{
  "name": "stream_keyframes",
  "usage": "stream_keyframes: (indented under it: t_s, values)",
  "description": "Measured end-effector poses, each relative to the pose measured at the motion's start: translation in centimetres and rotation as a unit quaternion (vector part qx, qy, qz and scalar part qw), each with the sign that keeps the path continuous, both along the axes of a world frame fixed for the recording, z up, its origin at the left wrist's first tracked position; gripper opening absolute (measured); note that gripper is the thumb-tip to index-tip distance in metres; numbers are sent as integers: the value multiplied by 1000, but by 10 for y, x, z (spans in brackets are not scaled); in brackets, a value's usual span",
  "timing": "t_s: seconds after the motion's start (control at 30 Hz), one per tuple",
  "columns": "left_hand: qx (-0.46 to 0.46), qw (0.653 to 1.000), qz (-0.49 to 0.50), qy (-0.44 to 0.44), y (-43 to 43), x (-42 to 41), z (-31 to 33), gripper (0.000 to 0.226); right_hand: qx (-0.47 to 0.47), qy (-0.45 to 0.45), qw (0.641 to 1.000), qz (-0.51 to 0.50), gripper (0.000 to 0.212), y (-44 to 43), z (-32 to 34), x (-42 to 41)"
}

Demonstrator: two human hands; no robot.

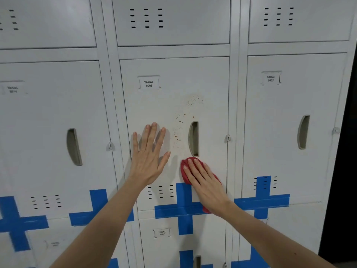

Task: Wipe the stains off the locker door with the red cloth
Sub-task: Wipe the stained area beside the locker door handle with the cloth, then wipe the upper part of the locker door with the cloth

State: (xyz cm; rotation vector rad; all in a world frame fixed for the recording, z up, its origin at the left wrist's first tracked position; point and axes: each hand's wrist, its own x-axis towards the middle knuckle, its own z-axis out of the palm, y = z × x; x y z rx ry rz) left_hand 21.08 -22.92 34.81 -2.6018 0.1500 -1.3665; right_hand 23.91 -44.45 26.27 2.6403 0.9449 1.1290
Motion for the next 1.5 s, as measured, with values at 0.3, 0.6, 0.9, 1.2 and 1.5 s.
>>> stream_keyframes:
  t_s: [0.3,0.6,0.9,1.2,1.5]
  values:
    - [-2,1000,2,6,11,-4,3,69,48,-52,996,45,77,40,21,1]
    - [-6,1000,-8,14,2,-3,5,68,13,-16,993,114,80,39,48,5]
    - [-144,980,-134,-9,-23,-24,16,52,434,64,884,163,23,28,89,-32]
    - [-604,723,-335,17,-43,-26,28,25,330,193,882,276,50,44,110,-42]
    - [-277,941,-144,-129,-45,7,37,36,206,-9,978,-32,63,-19,113,10]
